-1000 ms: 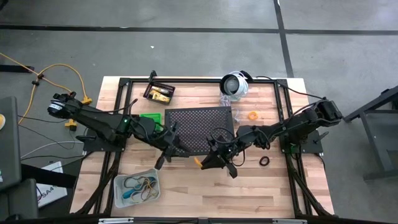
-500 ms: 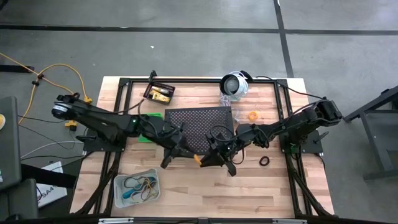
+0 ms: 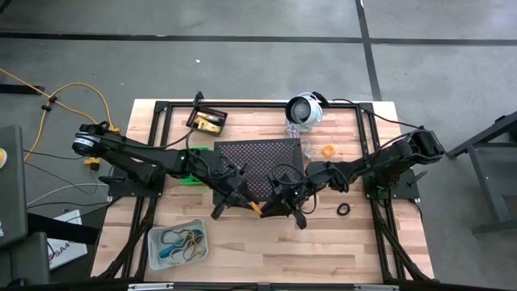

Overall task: Pick & Place Office Desk Supplies
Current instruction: Put the bottom yellow spring keychain into the green bin

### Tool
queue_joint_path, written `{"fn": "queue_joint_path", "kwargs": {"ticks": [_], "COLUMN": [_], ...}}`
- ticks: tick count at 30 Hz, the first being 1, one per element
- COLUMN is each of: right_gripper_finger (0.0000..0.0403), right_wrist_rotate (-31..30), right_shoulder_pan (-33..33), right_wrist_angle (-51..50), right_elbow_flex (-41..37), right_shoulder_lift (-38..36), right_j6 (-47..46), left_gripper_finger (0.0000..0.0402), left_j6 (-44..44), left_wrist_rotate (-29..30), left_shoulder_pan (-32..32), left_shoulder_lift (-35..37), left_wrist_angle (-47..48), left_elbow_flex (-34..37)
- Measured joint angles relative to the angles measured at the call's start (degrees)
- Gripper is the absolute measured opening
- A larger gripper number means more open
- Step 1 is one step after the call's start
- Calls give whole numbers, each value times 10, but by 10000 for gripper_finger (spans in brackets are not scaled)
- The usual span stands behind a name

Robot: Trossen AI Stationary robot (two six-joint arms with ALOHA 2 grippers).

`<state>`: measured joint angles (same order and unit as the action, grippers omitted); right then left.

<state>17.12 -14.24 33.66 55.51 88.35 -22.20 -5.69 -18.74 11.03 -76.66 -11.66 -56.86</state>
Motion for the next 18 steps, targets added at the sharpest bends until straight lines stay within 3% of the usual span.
{"fn": "queue_joint_path", "kwargs": {"ticks": [11,18], "right_gripper_finger": [21,21], "right_wrist_rotate": [0,-3], "right_shoulder_pan": [0,0], "right_wrist_angle": [-1,-1], "right_elbow_flex": [0,0], "right_shoulder_lift": [0,0], "right_j6": [0,0], "left_gripper_finger": [79,54], "left_j6": [3,-6], "left_wrist_rotate": [-25,-25], "left_shoulder_pan": [0,0], "left_shoulder_lift": [0,0], "left_wrist_angle": [-4,-4], "left_elbow_flex": [0,0]}}
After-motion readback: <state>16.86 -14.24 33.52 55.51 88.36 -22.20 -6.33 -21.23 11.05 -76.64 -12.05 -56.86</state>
